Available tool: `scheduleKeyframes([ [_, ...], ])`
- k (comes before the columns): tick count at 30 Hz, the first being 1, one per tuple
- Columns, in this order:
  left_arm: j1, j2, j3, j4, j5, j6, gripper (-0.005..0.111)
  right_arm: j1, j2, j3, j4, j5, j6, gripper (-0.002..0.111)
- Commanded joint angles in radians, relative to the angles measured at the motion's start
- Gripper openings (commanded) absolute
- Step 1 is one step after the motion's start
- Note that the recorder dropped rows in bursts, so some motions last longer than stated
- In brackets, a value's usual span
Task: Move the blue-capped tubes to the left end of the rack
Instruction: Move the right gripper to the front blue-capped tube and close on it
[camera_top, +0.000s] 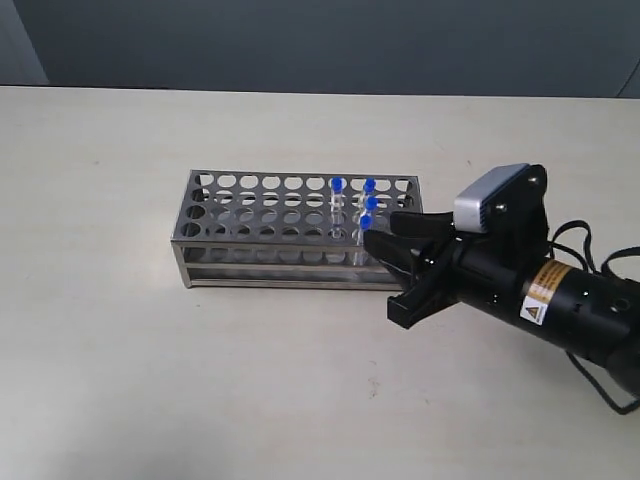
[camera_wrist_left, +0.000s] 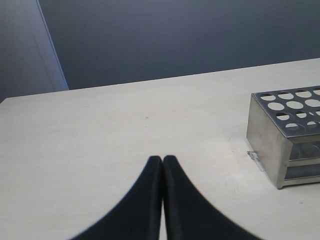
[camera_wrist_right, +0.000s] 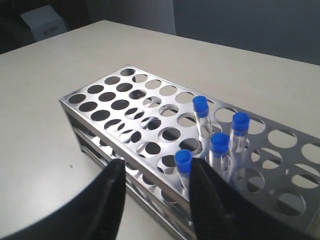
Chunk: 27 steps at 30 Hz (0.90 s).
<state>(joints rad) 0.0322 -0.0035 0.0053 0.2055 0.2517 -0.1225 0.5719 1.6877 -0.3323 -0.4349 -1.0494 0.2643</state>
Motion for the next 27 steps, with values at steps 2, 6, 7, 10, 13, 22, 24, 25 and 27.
scheduleKeyframes([
  [2, -0.004, 0.003, -0.005, -0.003, -0.012, -0.001, 0.001, 0.0, 0.116, -0.07, 0.017, -0.047, -0.028, 0.041],
  [6, -0.004, 0.003, -0.005, -0.003, -0.012, -0.001, 0.001, 0.0, 0.171, -0.107, 0.022, -0.047, -0.031, 0.041],
  [7, -0.004, 0.003, -0.005, -0.003, -0.012, -0.001, 0.001, 0.0, 0.18, -0.112, 0.022, -0.049, -0.031, 0.041],
  [10, -0.004, 0.003, -0.005, -0.003, -0.012, -0.001, 0.001, 0.0, 0.193, -0.129, 0.022, -0.053, -0.029, 0.041],
  [13, -0.004, 0.003, -0.005, -0.003, -0.012, -0.001, 0.001, 0.0, 0.193, -0.143, 0.022, -0.043, -0.029, 0.041],
  [22, -0.004, 0.003, -0.005, -0.003, -0.012, -0.001, 0.001, 0.0, 0.193, -0.178, 0.02, 0.05, -0.027, 0.04],
  [24, -0.004, 0.003, -0.005, -0.003, -0.012, -0.001, 0.001, 0.0, 0.193, -0.186, 0.013, 0.069, -0.022, 0.04],
  [25, -0.004, 0.003, -0.005, -0.003, -0.012, -0.001, 0.001, 0.0, 0.193, -0.191, 0.013, 0.076, -0.022, 0.04],
  [27, -0.004, 0.003, -0.005, -0.003, -0.012, -0.001, 0.001, 0.0, 0.193, -0.201, 0.013, 0.078, -0.022, 0.04],
])
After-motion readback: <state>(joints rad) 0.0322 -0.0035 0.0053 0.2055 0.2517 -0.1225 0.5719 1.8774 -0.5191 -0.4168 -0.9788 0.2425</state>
